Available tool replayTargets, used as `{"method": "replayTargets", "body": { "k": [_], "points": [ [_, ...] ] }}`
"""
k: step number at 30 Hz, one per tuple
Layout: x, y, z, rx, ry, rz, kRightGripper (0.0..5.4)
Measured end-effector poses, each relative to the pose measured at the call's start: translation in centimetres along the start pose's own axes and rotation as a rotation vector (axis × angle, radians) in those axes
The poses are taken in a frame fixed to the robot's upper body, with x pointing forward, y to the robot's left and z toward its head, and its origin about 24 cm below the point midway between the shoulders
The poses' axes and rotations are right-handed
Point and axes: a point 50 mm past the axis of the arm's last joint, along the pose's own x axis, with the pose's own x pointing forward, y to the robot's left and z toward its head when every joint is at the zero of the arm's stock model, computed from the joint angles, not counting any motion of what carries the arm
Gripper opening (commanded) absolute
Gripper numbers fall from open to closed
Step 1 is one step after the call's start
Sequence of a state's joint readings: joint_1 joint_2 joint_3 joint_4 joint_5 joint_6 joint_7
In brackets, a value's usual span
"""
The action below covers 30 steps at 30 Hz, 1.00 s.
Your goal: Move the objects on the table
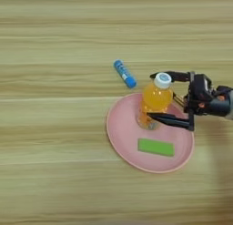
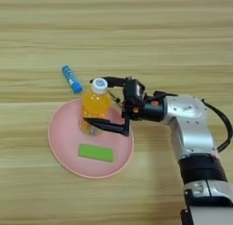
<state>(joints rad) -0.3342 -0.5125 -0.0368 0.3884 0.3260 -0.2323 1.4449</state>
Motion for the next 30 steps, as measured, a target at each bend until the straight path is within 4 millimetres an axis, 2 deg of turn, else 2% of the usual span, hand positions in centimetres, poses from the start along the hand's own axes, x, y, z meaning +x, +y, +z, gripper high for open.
{"method": "replayTargets", "body": {
  "k": [8, 21, 30],
  "points": [
    [0.2, 0.0, -0.6, 0.01, 0.023, -0.012, 5.38],
    [0.4, -0.1, -1.3, 0.023, 0.048, -0.025, 3.59],
    [0.4, -0.4, -1.4, 0.031, 0.051, -0.03, 3.54]
  ]
}}
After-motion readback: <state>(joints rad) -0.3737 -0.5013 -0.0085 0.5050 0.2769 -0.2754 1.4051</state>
